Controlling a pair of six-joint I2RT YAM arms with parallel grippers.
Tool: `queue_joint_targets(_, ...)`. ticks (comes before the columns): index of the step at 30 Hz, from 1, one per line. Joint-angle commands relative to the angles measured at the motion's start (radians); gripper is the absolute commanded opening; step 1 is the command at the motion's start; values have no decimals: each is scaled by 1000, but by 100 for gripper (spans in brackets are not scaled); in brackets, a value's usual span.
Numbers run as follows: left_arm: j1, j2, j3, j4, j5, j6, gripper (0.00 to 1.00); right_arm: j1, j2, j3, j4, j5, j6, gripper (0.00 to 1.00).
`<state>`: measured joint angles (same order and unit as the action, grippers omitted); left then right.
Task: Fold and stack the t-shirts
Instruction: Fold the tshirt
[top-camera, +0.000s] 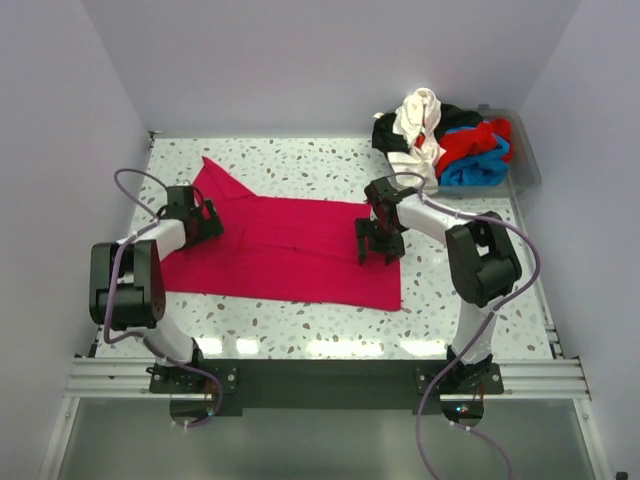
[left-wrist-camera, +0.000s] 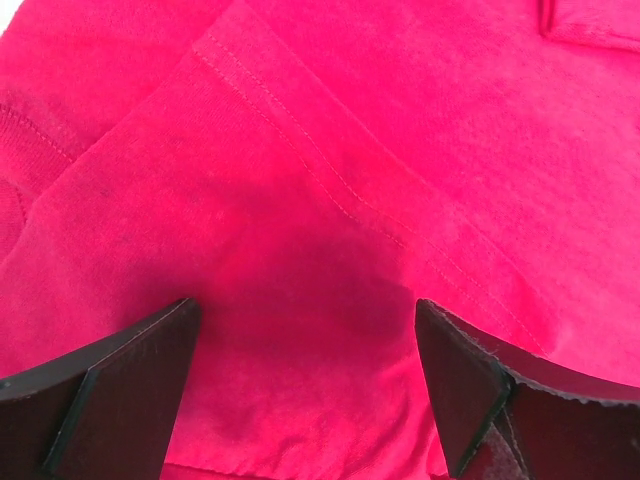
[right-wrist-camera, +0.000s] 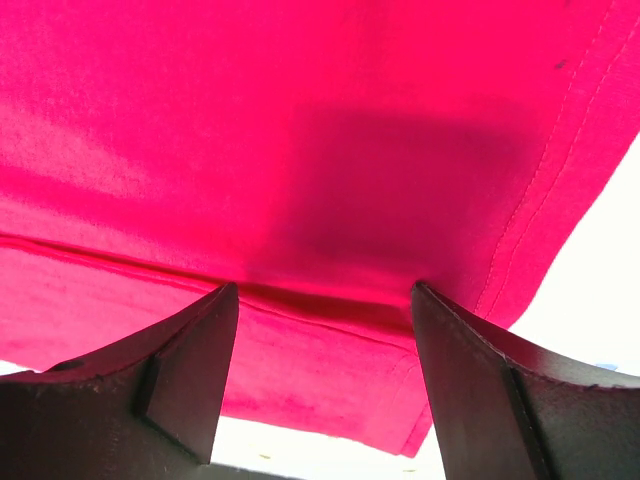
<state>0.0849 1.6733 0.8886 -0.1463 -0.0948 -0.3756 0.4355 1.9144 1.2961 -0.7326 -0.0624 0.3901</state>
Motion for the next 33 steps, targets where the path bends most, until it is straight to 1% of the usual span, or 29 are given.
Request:
queue_joint_targets(1, 23, -27, -86, -209, -79, -42, 95, 6, -20, -67, -105, -42, 42, 73)
queue_joint_targets(6, 22, -110, -86, -251, -54, -63, 96, 11, -48, -61, -128, -45, 38, 73)
queue_joint_targets(9, 23, -150, -24, -282, -37, -78, 99, 11, -64, -6, -160, -37, 27, 73)
queue_joint_targets(10, 23, -152, 33, -300, -25, -83, 99, 11, -67, 15, -184, -33, 26, 74)
queue_joint_targets(12, 23, -139, 97, -320, -8, -86, 100, 9, -74, 86, -211, -24, 16, 74)
queue_joint_targets(13, 23, -123, 163, -325, 1, -85, 100, 9, -77, 135, -232, -14, 12, 74)
queue_joint_targets(15, 23, -100, 225, -322, 9, -86, 100, 9, -75, 181, -251, 6, 7, 74)
queue_joint_targets(16, 23, -84, 283, -319, 10, -83, 100, 8, -75, 202, -255, 30, 4, 74)
queue_joint_targets(21, 27, 54, 455, -297, 39, -80, 100, -49, -25, 316, -220, 53, -5, 74)
queue_joint_targets(23, 35, 121, 538, -288, 53, -80, 100, -81, -3, 356, -180, 55, -14, 73)
queue_joint_targets(27, 67, 241, 705, -279, 81, -94, 99, -116, 64, 414, -101, 79, -39, 68)
queue_joint_targets(30, 85, 315, 775, -260, 141, -95, 98, -132, 115, 434, -41, 101, -48, 64)
queue_joint_targets(33, 90, 358, 815, -254, 162, -94, 98, -136, 149, 425, 25, 125, -46, 63)
